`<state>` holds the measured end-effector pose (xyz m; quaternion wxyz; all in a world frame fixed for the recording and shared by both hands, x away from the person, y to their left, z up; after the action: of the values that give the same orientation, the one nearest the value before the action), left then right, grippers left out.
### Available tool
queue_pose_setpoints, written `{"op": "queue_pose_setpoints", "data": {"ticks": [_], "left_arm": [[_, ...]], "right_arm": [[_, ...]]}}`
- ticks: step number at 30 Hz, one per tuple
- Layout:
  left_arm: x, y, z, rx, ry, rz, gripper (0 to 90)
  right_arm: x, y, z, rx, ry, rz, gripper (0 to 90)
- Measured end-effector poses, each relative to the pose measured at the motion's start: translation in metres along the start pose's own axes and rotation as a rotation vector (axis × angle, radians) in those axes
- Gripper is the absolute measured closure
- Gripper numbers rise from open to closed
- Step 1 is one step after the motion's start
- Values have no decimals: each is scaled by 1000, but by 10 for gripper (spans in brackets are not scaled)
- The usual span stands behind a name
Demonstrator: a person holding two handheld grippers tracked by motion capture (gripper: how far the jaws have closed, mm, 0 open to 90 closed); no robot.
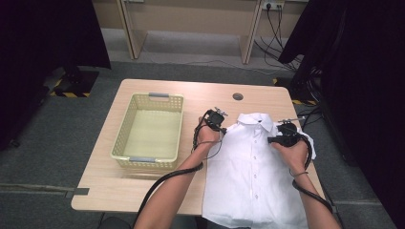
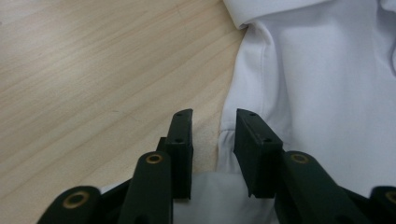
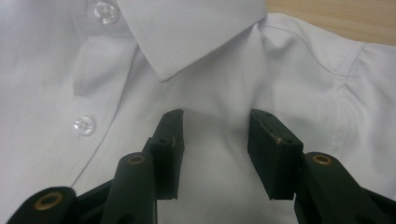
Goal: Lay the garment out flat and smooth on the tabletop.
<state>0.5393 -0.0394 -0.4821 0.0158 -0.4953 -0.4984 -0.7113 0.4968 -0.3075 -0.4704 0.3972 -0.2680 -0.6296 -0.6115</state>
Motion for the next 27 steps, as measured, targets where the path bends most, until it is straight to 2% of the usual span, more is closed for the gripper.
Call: {"op": "queue_pose_setpoints", "data": {"ticks": [5, 9, 13, 20, 25, 27], "left_arm": [[0, 1, -4, 3, -26, 4, 801], [0, 1, -6, 2, -24, 11, 854], [0, 1, -7, 5, -17, 9, 878], [3, 2, -7, -18, 6, 3, 894], [12, 7, -6, -40, 41, -32, 894], [18, 10, -6, -47, 54, -61, 894]], "right_arm": [[0, 0, 0, -1, 0, -1, 560], [0, 0, 0, -3, 0, 0, 560], [0, 0, 0, -4, 1, -2, 560], [0, 0, 0, -3, 0, -4, 558], [0, 0, 0, -6, 2, -6, 552], [0, 0, 0, -8, 3, -5, 551]]}}
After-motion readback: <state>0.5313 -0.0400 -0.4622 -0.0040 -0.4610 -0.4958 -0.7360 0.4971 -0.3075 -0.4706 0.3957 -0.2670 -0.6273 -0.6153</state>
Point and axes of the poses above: each handheld gripper's, and its own axes: x roughly backward along the jaws, y roughly out of its top, z roughly to its left, the point moved 2 cm from there along -x, roughly forward along the jaws, and after that the axes turned 4 degrees about -x, right-handed, at the moved point
